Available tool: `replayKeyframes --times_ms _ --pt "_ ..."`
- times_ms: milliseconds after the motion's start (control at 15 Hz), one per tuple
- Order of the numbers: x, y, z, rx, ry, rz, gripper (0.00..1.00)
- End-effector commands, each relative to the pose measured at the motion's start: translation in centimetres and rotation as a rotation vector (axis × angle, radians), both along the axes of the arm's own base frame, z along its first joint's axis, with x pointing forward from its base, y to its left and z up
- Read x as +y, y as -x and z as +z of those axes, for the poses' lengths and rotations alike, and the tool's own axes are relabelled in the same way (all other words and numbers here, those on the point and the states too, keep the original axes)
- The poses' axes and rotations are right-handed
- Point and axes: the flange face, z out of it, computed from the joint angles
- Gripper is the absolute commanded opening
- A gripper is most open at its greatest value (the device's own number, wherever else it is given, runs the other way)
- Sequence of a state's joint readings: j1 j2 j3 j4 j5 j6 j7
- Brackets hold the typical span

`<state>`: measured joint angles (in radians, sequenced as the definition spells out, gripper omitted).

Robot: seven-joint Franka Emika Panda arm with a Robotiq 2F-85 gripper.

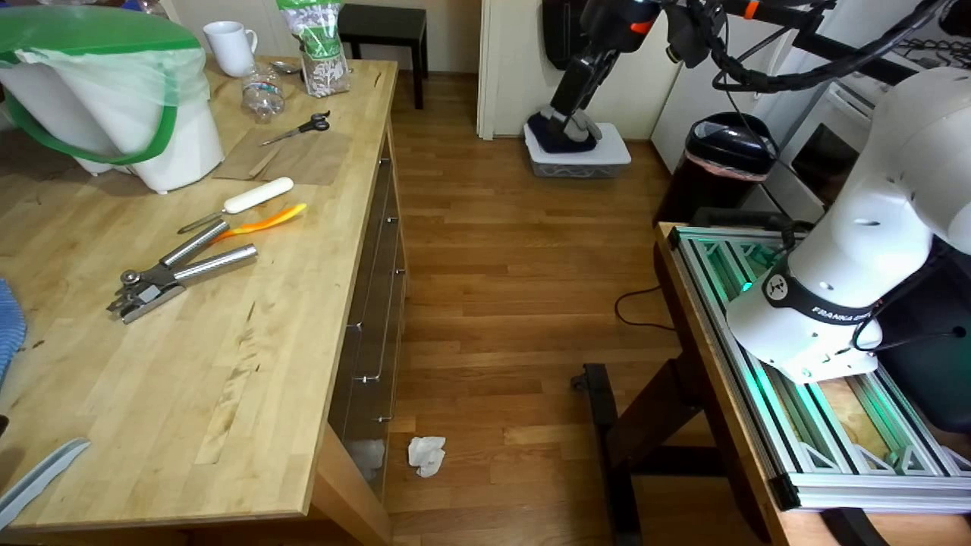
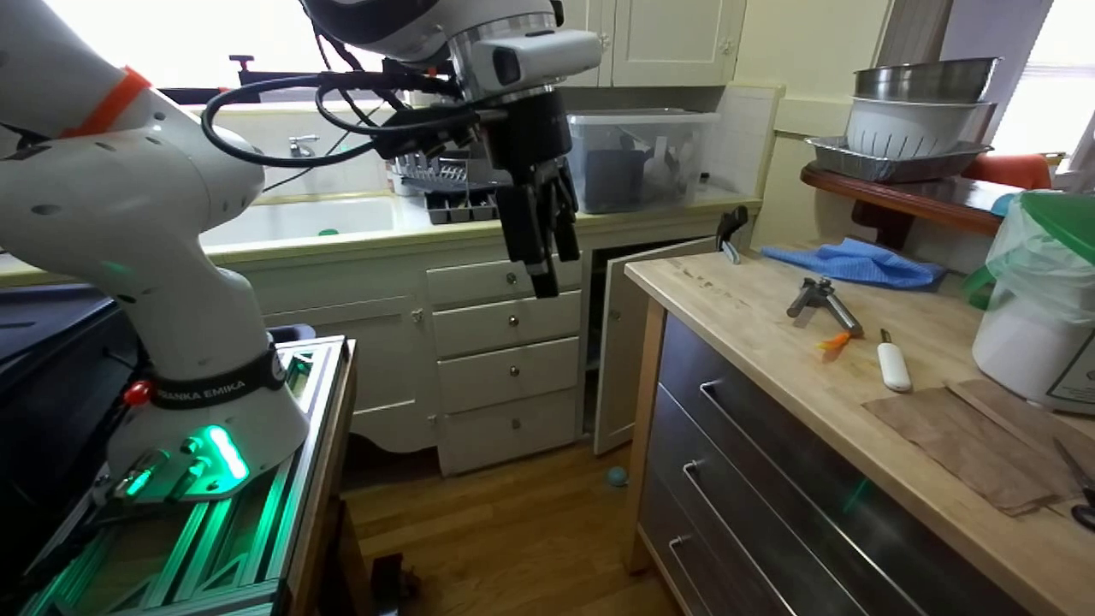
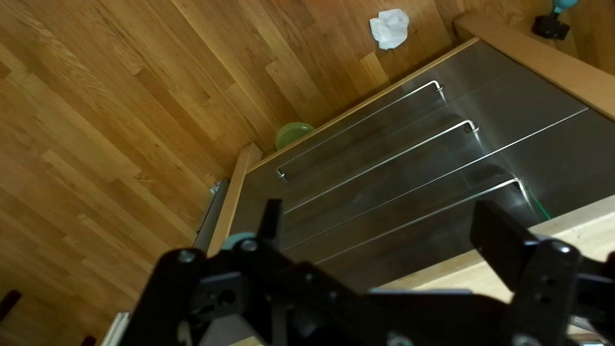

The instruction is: Open the topmost silver drawer.

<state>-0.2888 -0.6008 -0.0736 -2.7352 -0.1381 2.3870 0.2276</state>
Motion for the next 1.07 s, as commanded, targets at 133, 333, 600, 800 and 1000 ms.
replayKeyframes --times_ms 133,333,600,800,1000 --pt "0.0 0.0 0.1 0.000 -0.001 0.000 1.00" --pt "-0.4 0.2 -0.6 0.024 0.025 -0.022 1.00" --pt "-1.7 -3.5 -4.9 -0.041 -0.065 -0.221 1.00" --pt "-1.9 -5.9 -8.8 -0.099 -0.145 -0.342 1.00" --pt "-2.3 -8.8 -12.8 -0.139 -0.196 -0.421 1.00"
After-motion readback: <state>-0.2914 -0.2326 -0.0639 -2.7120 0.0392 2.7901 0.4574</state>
